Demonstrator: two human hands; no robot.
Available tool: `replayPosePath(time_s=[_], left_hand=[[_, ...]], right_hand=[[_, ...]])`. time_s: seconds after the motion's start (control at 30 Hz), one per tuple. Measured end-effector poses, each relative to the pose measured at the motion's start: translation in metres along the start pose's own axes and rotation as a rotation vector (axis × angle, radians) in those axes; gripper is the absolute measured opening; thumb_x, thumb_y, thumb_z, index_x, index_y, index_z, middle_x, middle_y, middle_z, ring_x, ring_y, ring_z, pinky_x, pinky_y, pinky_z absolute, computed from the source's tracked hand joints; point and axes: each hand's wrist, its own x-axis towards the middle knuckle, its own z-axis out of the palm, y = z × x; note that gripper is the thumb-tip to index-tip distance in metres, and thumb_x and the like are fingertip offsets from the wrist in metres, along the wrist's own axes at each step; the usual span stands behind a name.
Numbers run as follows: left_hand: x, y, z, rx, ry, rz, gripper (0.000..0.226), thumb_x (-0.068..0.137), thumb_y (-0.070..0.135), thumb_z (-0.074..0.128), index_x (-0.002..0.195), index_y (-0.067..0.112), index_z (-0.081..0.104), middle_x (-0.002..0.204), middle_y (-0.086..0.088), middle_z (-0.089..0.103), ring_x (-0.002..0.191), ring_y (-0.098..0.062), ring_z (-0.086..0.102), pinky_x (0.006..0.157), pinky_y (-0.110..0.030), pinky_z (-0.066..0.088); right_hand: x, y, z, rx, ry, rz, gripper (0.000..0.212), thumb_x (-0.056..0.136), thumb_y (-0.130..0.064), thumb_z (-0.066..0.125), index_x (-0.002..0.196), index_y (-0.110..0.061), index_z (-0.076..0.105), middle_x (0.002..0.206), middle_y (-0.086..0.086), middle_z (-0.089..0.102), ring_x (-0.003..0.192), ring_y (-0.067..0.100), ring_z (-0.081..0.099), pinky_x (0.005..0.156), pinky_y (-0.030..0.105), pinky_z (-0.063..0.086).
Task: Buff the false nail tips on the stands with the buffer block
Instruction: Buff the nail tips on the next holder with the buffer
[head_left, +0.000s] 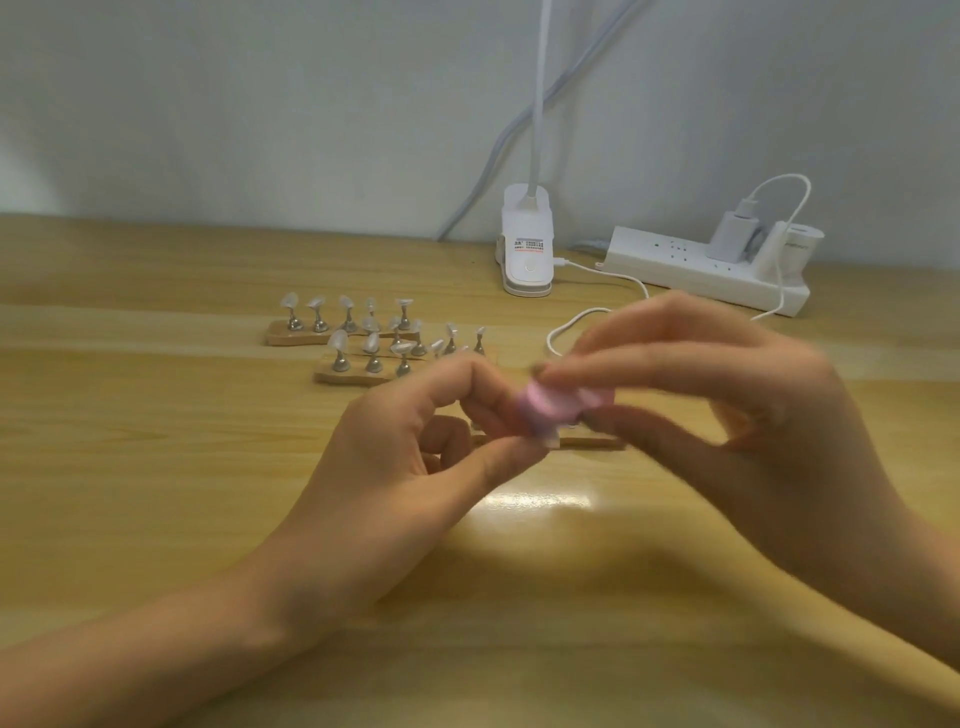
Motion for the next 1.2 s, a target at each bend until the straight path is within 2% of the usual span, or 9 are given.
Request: replayPosePath(time_s=[0.13,0.4,0.5,0.7,0.8,0.93,1.03,1.13,1.2], left_hand=[[-0.0001,-0.0008,0.0007,-0.012,0.012,0.012,0.01,0.079,0.04,0.075,0.08,0.035,0.066,0.08,0.0,0.065,0.058,-0.041,0.048,0.053,-0.027,0.031],[-0.0007,-0.0002,-0.0006,-0.009,0.023,0.012,0.016,0.079,0.031,0.078,0.074,0.036,0.064,0.071,0.012,0.06,0.051,-0.012,0.04,0.048,-0.012,0.03],[-0.0011,0.0003,-0.0003,-0.026,0.003,0.007,0.013,0.078,0.04,0.075,0.074,0.034,0.064,0.071,0.006,0.062,0.051,-0.018,0.038,0.048,-0.01,0.029],[-0.0015,-0.0014,-0.001,-0.031,-0.003,0.015,0.012,0.078,0.041,0.074,0.075,0.034,0.064,0.072,0.006,0.063,0.05,-0.026,0.043,0.049,-0.015,0.029],[-0.0006,-0.0022,-0.0011,-0.021,0.001,0.019,0.013,0.079,0.035,0.078,0.075,0.036,0.066,0.071,0.012,0.062,0.048,-0.011,0.039,0.049,-0.011,0.03],[-0.0004,-0.0028,-0.0009,-0.005,-0.013,0.011,0.012,0.077,0.039,0.076,0.079,0.032,0.067,0.077,0.005,0.065,0.059,-0.04,0.05,0.055,-0.027,0.035],[-0.0006,-0.0039,-0.0017,-0.019,0.012,0.014,0.011,0.076,0.04,0.074,0.08,0.032,0.068,0.077,0.008,0.066,0.053,-0.031,0.048,0.053,-0.02,0.035],[0.0001,-0.0019,-0.0011,-0.019,-0.01,-0.003,0.013,0.078,0.043,0.074,0.08,0.031,0.068,0.081,-0.001,0.068,0.061,-0.04,0.056,0.058,-0.03,0.038],[0.0005,-0.0026,-0.0012,-0.02,0.007,-0.015,0.013,0.078,0.039,0.079,0.079,0.032,0.068,0.078,0.003,0.066,0.056,-0.034,0.051,0.055,-0.023,0.037]], right_hand=[[0.0,-0.0031,0.0005,-0.034,-0.003,-0.03,0.022,0.091,-0.021,0.071,0.113,-0.023,0.071,0.104,-0.003,0.068,0.099,0.015,0.067,0.083,0.029,0.053],[0.0003,-0.0025,-0.0002,-0.012,0.011,-0.001,0.024,0.089,-0.018,0.071,0.113,-0.023,0.07,0.104,-0.001,0.068,0.1,0.016,0.067,0.084,0.03,0.053],[-0.0012,-0.0036,0.0019,-0.034,-0.03,-0.05,0.018,0.092,-0.022,0.07,0.11,-0.024,0.073,0.104,-0.006,0.066,0.097,0.015,0.066,0.086,0.023,0.048],[-0.0003,-0.0051,0.002,-0.012,-0.018,-0.031,0.019,0.09,-0.023,0.072,0.109,-0.022,0.074,0.103,-0.005,0.067,0.096,0.014,0.067,0.084,0.024,0.05],[-0.0014,-0.0038,0.0022,-0.028,0.017,-0.006,0.022,0.089,-0.022,0.072,0.111,-0.024,0.071,0.104,-0.003,0.068,0.098,0.018,0.067,0.082,0.034,0.053],[-0.0014,-0.0021,0.0036,-0.07,0.02,-0.03,0.02,0.091,-0.025,0.069,0.111,-0.024,0.071,0.105,-0.006,0.067,0.095,0.024,0.067,0.078,0.035,0.051],[-0.0018,-0.0023,0.0024,-0.068,0.039,-0.003,0.022,0.089,-0.025,0.071,0.111,-0.026,0.07,0.105,-0.006,0.068,0.097,0.024,0.066,0.082,0.039,0.051],[-0.0003,-0.0033,0.0025,-0.098,0.003,-0.063,0.018,0.091,-0.025,0.069,0.109,-0.026,0.072,0.104,-0.007,0.067,0.094,0.021,0.064,0.087,0.034,0.049],[0.0001,-0.0032,0.0027,-0.082,0.021,-0.031,0.019,0.091,-0.024,0.068,0.109,-0.027,0.071,0.105,-0.007,0.068,0.097,0.021,0.065,0.087,0.035,0.05]])
